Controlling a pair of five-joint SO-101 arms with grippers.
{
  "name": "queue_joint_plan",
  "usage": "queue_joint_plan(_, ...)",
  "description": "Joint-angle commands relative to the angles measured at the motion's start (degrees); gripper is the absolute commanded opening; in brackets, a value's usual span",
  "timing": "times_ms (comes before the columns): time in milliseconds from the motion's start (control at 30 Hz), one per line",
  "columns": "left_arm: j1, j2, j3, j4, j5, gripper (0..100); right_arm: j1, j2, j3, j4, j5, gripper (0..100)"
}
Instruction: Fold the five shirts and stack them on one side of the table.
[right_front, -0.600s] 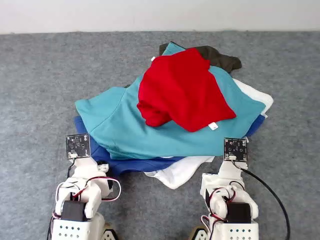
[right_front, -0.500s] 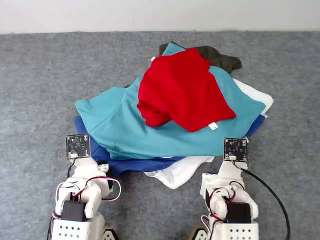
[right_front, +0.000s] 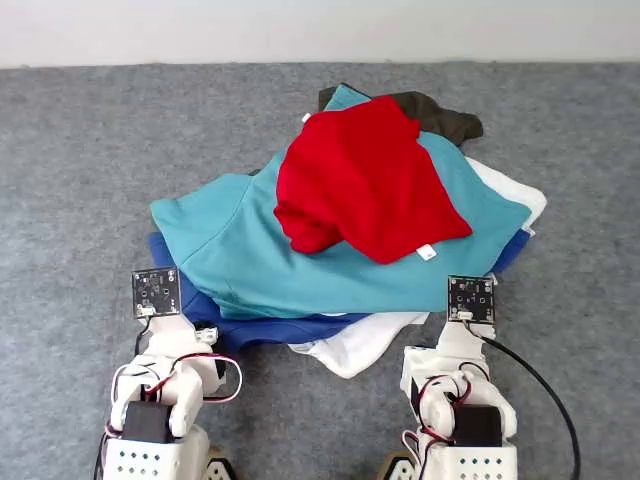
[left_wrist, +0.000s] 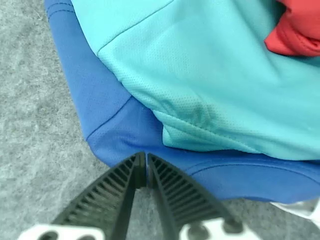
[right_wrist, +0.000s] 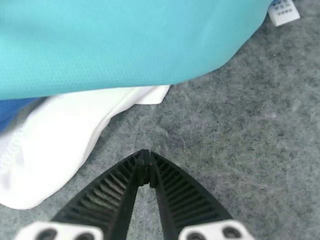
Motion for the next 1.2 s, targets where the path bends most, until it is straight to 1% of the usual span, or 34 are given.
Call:
queue_joint_plan(0, -0.3, -0.4, -0.9, -0.9, 0.4, 1, 0.2, -0.3, 0.8, 0.2, -0.4, 0.9)
queue_joint_plan(1033, -0.3, -0.4, -0.9, -0.9, 0.4, 1, 0.2, -0.3, 0.8, 0.2, -0.4, 0.9)
queue_joint_plan(1167, 2.0, -0.4, -0.9, -0.9, 0.2, 1, 0.2, -0.3, 0.8, 0.2, -0.4, 0.9)
